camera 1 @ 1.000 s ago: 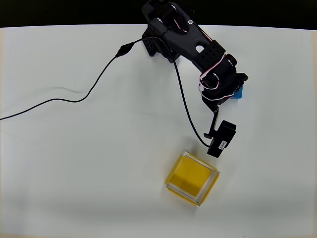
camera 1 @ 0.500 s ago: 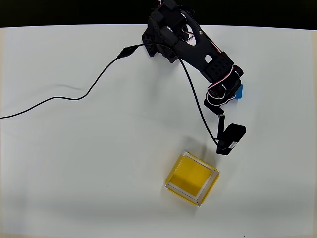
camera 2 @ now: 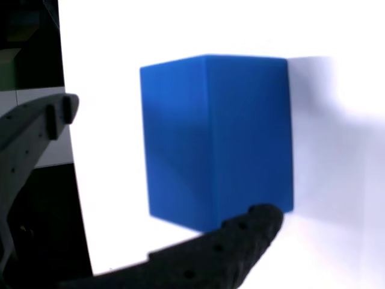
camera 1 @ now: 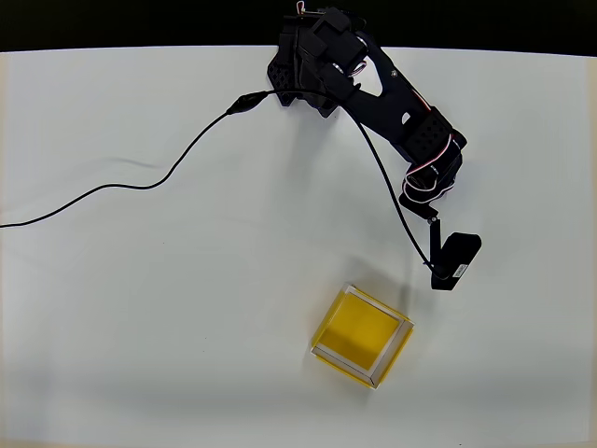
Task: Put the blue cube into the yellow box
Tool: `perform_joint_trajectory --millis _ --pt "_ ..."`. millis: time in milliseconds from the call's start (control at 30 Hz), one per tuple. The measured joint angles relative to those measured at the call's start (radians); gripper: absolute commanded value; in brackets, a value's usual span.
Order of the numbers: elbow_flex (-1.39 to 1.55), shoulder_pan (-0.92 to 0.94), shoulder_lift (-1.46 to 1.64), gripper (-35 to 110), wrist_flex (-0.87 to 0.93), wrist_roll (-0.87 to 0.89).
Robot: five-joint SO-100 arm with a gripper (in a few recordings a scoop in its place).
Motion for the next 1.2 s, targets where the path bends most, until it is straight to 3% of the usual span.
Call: perform_joint_trajectory --millis 1200 --pt "0.141 -0.029 -0.051 20 -0.261 -0.044"
